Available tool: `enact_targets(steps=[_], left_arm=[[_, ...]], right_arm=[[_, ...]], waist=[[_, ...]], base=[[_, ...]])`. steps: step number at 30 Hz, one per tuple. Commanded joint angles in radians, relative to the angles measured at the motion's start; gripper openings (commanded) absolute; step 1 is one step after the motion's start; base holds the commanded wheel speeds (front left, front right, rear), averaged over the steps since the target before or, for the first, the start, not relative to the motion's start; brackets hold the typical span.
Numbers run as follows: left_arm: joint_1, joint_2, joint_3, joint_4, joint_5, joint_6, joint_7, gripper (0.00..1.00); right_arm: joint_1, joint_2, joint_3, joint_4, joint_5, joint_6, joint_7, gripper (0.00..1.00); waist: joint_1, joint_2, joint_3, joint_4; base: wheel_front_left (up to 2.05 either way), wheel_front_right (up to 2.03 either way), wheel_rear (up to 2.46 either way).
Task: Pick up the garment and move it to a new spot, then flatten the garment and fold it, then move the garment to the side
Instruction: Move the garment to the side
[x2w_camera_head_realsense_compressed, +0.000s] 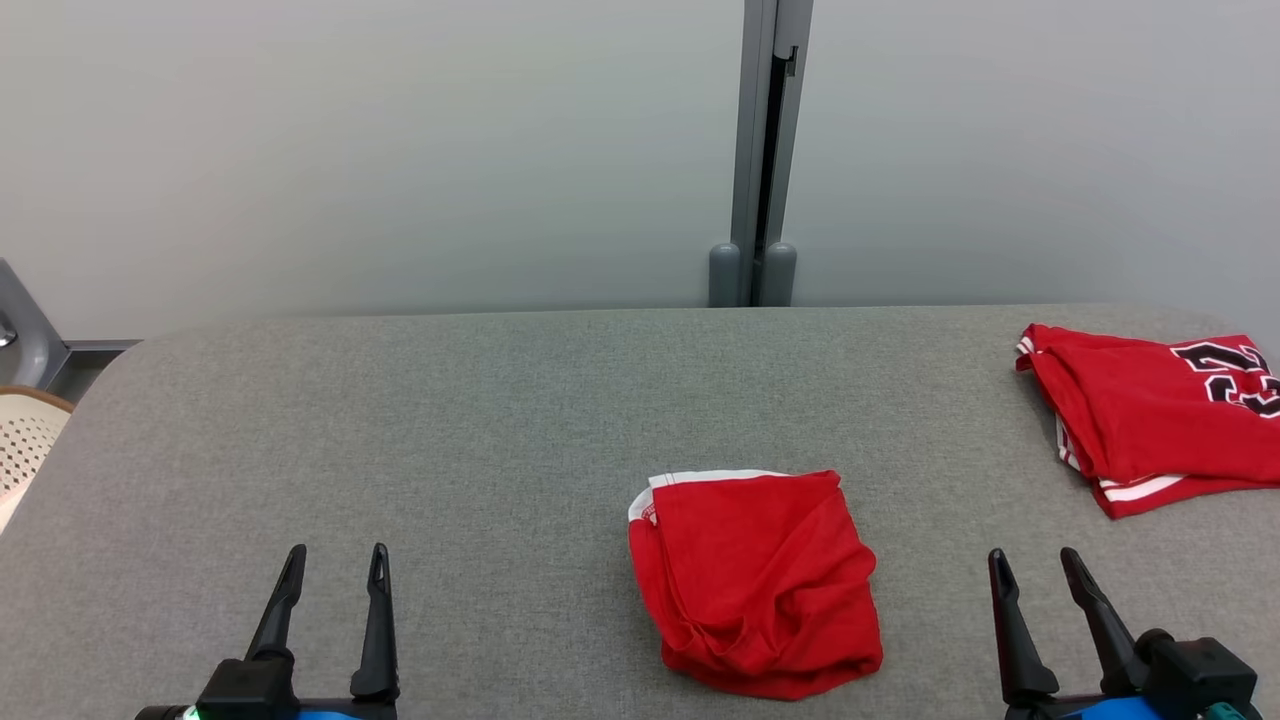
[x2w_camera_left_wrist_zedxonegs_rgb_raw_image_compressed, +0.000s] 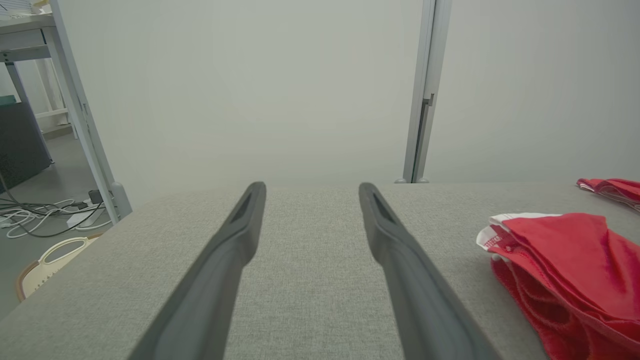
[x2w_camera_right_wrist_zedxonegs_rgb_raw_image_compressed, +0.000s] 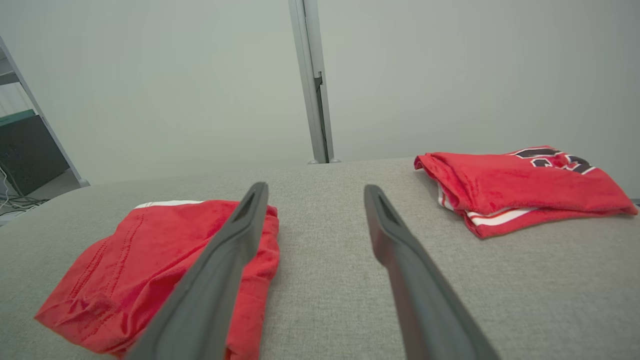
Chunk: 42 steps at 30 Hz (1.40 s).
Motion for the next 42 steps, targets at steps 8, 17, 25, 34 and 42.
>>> enact_targets(steps=[8, 17, 25, 34, 42], left_arm=[[-0.003, 0.009, -0.005, 0.003, -0.007, 0.001, -0.004, 1.00], [-0.027, 0.009, -0.022, 0.009, -0.005, -0.006, -0.004, 1.00], [-0.039, 0.013, -0.035, 0.021, -0.009, -0.009, -0.004, 1.00], [-0.057, 0.013, -0.046, 0.027, -0.012, -0.011, -0.004, 1.00], [-0.066, 0.011, -0.051, 0.028, -0.016, -0.009, -0.004, 1.00]], right_arm=[[-0.061, -0.002, 0.034, 0.024, 0.005, 0.000, 0.032, 1.00], [-0.245, -0.029, 0.108, 0.165, 0.005, 0.000, 0.124, 1.00], [-0.329, -0.035, 0.114, 0.384, 0.018, 0.000, 0.125, 1.00], [-0.377, -0.029, 0.116, 0.620, 0.040, 0.000, 0.076, 1.00], [-0.397, -0.023, 0.117, 0.770, 0.056, 0.000, 0.044, 1.00]], waist=[[0.0000, 0.0000, 0.008, 0.009], [0.0000, 0.0000, 0.032, 0.046], [0.0000, 0.0000, 0.056, 0.103], [0.0000, 0.0000, 0.088, 0.154], [0.0000, 0.0000, 0.095, 0.162]], base=[[0.00, 0.00, 0.00], [0.00, 0.00, 0.00], [0.00, 0.00, 0.00], [0.00, 0.00, 0.00], [0.00, 0.00, 0.00]])
